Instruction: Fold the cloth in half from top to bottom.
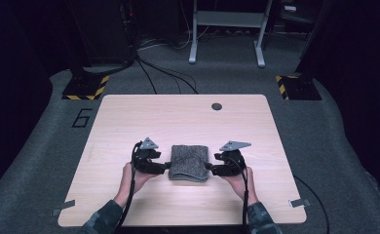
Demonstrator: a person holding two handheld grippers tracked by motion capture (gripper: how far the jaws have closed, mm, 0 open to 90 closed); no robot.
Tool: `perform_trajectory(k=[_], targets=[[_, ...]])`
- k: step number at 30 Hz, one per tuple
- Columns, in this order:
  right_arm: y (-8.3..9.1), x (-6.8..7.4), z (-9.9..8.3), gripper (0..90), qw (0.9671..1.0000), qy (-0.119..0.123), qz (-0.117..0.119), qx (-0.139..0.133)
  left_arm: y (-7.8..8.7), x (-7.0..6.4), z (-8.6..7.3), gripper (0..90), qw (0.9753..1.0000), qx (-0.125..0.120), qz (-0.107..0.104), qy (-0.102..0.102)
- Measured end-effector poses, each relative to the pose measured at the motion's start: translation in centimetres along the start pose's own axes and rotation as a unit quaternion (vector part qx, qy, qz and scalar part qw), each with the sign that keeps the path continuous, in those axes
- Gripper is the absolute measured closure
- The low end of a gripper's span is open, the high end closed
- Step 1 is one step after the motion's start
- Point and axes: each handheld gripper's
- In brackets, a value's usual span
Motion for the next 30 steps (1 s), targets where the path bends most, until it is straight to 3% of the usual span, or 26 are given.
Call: perform_trajectory(k=[3, 6, 11, 14, 18, 21, 24, 26, 30], targets=[[-1.7, 0.4, 0.5, 29.2, 0.9993, -0.001, -0.026, 0.027, -1.5, -0.2, 0.1, 27.9, 0.9998, 0.018, 0.005, -0.005], [-3.3, 1.0, 0.1, 24.7, 0.9979, 0.008, -0.042, 0.049, -3.0, -0.6, -0.9, 26.7, 0.9985, 0.045, 0.02, -0.022], [-5.2, 2.0, -1.2, 23.3, 0.9942, 0.021, -0.062, 0.085, -3.8, -0.8, -2.4, 26.6, 0.9956, 0.067, 0.053, -0.039], [-5.5, 2.4, -1.8, 23.7, 0.9943, 0.026, -0.055, 0.088, -3.6, -1.4, -3.2, 27.1, 0.994, 0.066, 0.075, -0.044], [-5.5, 2.6, -2.1, 23.5, 0.9945, 0.03, -0.05, 0.087, -3.0, -2.1, -3.8, 28.3, 0.9943, 0.066, 0.07, -0.047], [-4.9, 2.1, -1.7, 23.3, 0.9963, 0.016, -0.043, 0.073, -2.1, -1.8, -3.2, 28.0, 0.9964, 0.047, 0.062, -0.035], [-4.4, 0.7, -0.6, 23.4, 0.9977, -0.006, -0.045, 0.05, -1.5, -0.5, -1.3, 27.2, 0.9976, 0.013, 0.067, -0.013], [-4.5, -0.3, 0.4, 23.7, 0.9972, -0.01, -0.06, 0.043, -1.9, 0.1, -0.3, 26.8, 0.9964, 0.001, 0.084, -0.008], [-6.3, -1.9, 1.6, 23.7, 0.9938, -0.026, -0.091, 0.059, -4.4, 1.4, 1.2, 25.8, 0.994, 0.017, 0.108, -0.009]])
Point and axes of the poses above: each handheld gripper's, and its own axes: y roughly backward along the jaws, z roughly out of its top, x roughly to its left, and after that the axes turned 8 degrees about y, right-handed
